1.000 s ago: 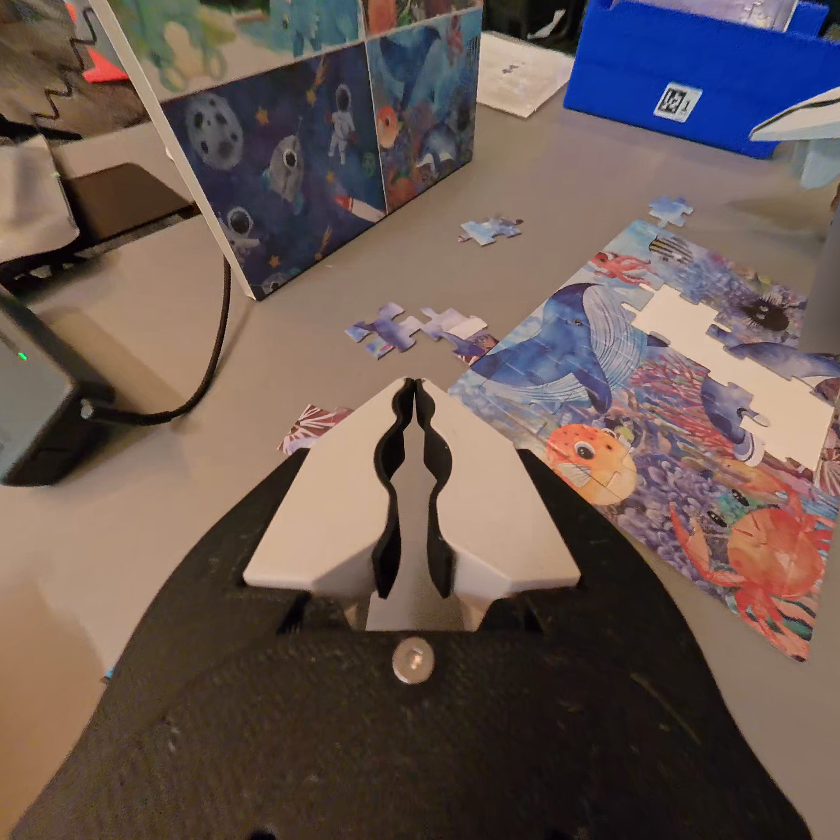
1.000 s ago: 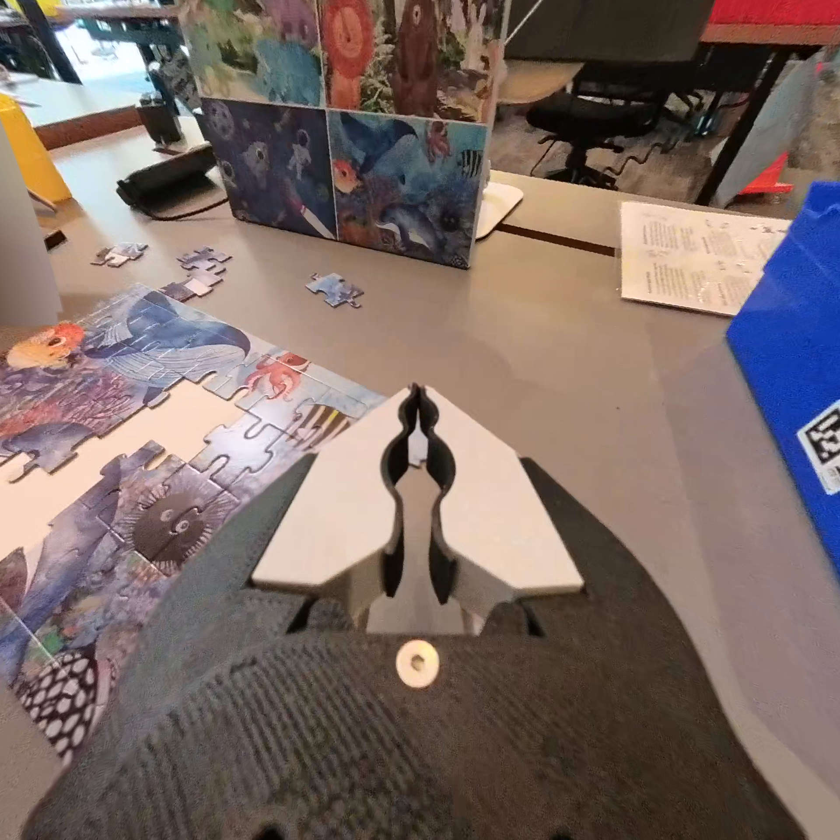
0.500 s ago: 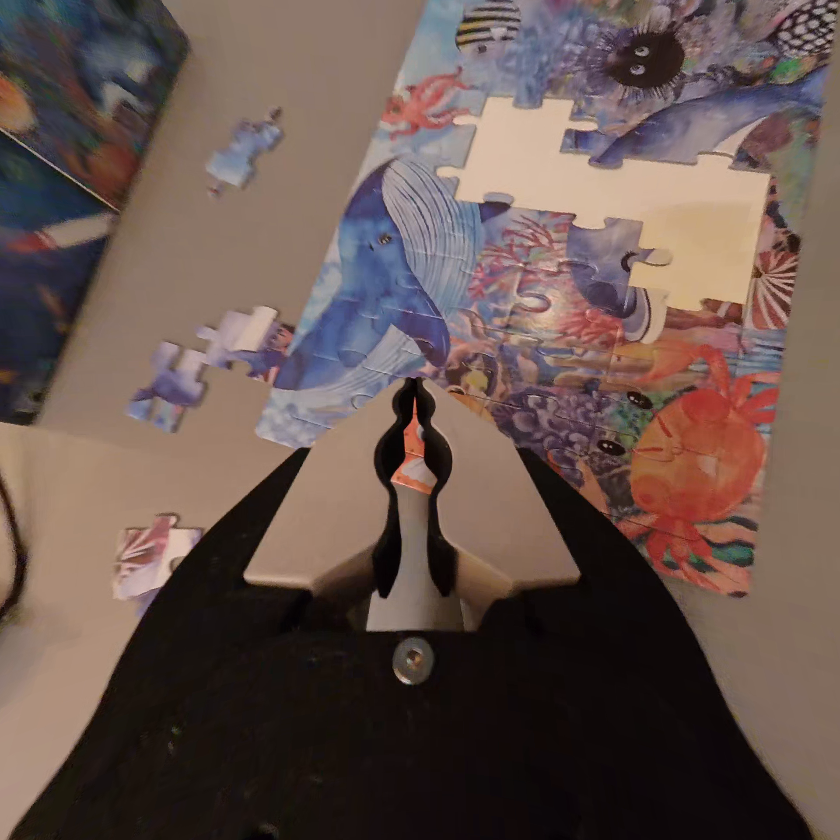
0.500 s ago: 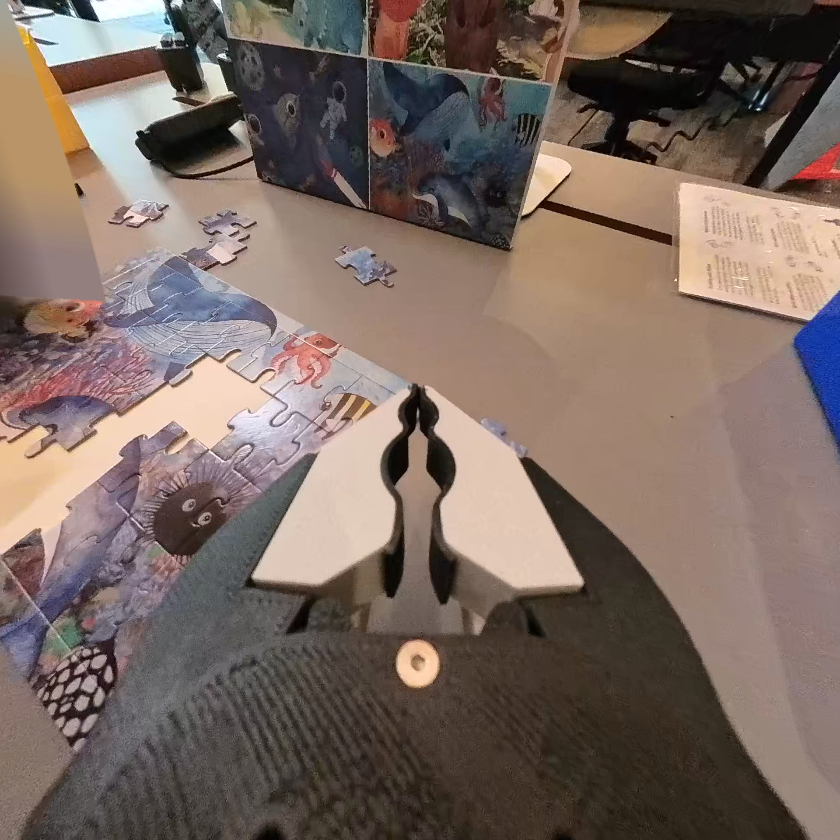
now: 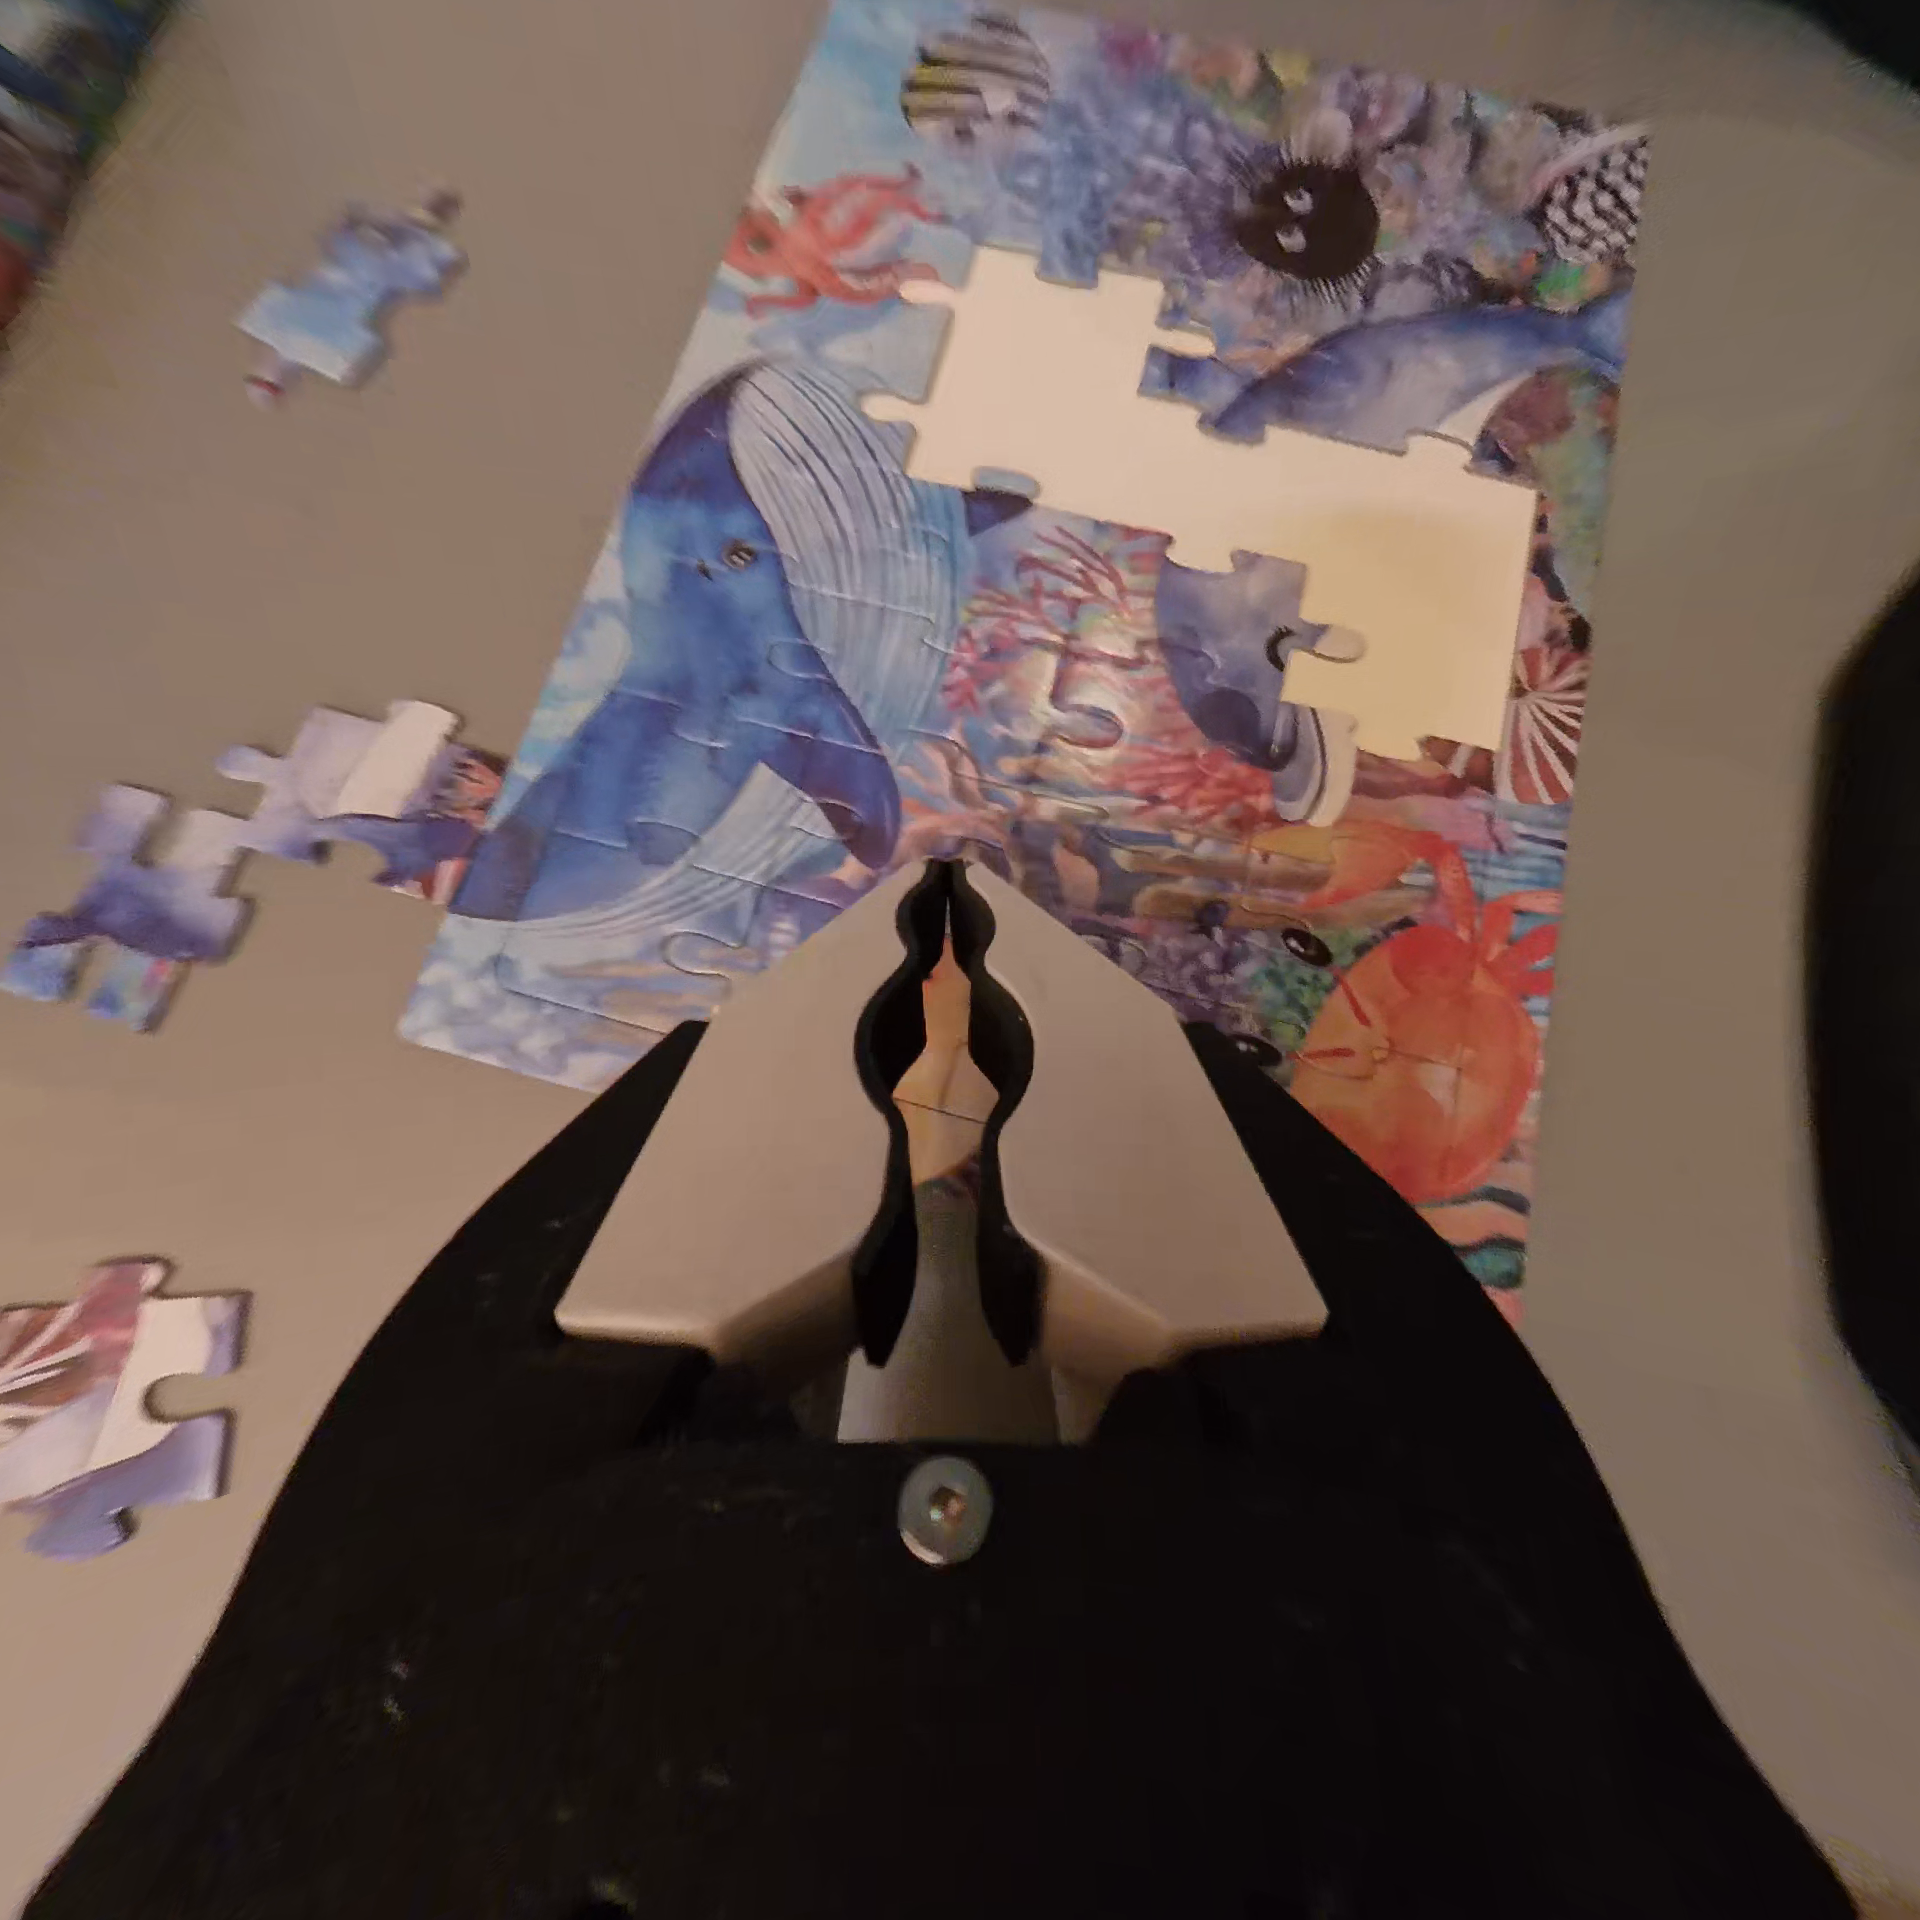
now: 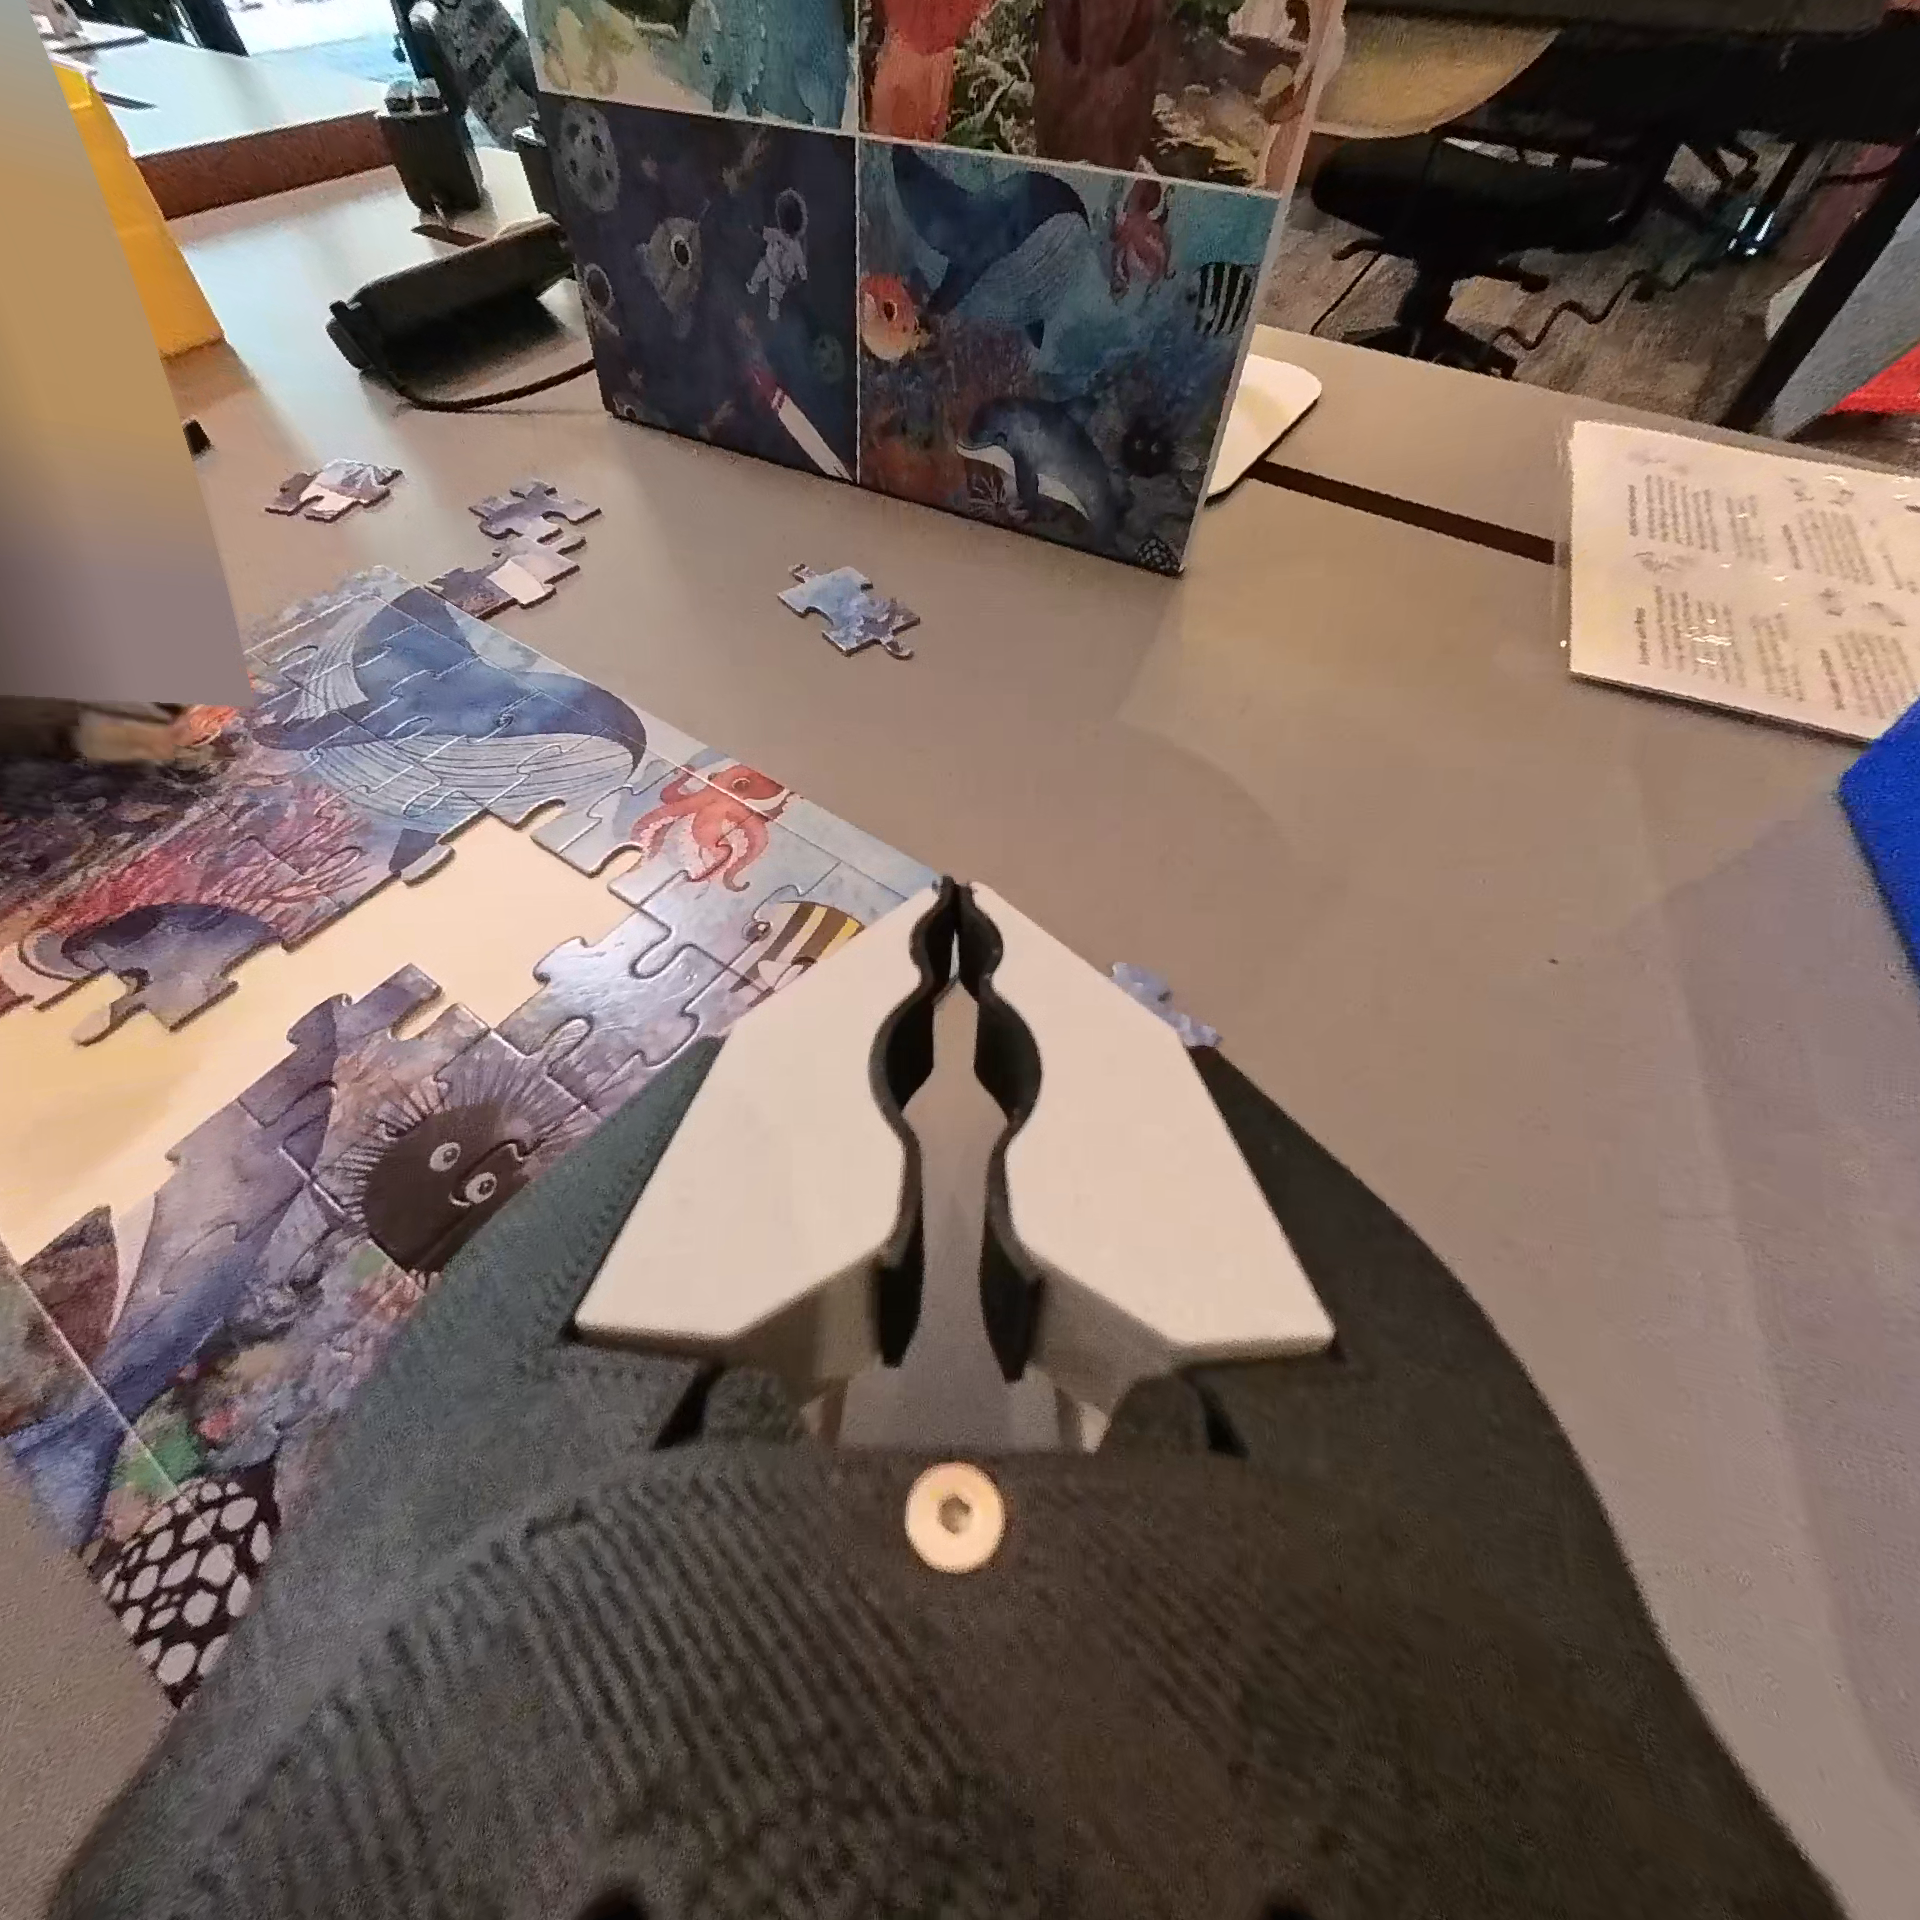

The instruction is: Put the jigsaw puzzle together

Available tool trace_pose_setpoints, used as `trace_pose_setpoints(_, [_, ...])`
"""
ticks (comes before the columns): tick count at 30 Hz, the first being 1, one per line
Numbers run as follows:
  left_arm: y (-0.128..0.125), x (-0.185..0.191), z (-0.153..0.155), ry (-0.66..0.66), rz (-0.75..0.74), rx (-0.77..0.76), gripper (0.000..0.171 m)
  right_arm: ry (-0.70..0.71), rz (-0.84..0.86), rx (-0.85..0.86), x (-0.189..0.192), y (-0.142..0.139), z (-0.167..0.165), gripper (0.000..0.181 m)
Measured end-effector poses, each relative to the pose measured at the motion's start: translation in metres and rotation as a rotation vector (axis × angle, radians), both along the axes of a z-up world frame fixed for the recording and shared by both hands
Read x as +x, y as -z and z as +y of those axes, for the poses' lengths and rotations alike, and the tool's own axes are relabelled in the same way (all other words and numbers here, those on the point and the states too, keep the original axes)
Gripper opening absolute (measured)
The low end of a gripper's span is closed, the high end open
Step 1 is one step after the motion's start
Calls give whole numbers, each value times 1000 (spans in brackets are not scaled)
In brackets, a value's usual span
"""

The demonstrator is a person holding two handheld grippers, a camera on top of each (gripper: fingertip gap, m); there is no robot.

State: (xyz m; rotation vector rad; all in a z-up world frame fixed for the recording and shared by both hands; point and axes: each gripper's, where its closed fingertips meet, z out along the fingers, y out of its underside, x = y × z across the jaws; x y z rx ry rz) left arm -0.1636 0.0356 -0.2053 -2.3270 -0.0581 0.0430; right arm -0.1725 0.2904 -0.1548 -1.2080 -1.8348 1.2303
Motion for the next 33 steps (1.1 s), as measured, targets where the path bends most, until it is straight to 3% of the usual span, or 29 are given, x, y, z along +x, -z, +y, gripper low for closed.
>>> trace_pose_setpoints(3, [-11,-15,-1,-67,18,80,0,-2,0,-5,0,0,0,0])
trace_pose_setpoints(8, [-5,-50,-17,-224,27,85,0,-8,6,-13,0,-1,-2,0])
trace_pose_setpoints(11, [-14,-66,-26,-289,74,118,0,-13,9,-16,1,-2,-3,0])
trace_pose_setpoints(15, [-38,-98,-60,-449,227,137,0,-21,18,-25,2,-4,-5,0])
trace_pose_setpoints(18, [-47,-119,-89,-580,217,176,1,-24,19,-31,2,-4,-5,0])
trace_pose_setpoints(20, [-38,-130,-106,-647,162,163,21,-26,18,-32,2,-4,-6,0])
trace_pose_setpoints(22, [-19,-138,-117,-700,85,111,52,-26,16,-30,2,-4,-6,0])
trace_pose_setpoints(25, [5,-139,-120,-718,-22,39,66,-27,16,-28,2,-3,-6,0])
trace_pose_setpoints(30, [12,-144,-120,-745,75,-57,63,-28,16,-31,2,-3,-6,0])
trace_pose_setpoints(33, [13,-134,-108,-685,43,-46,31,-28,16,-30,2,-3,-6,0])
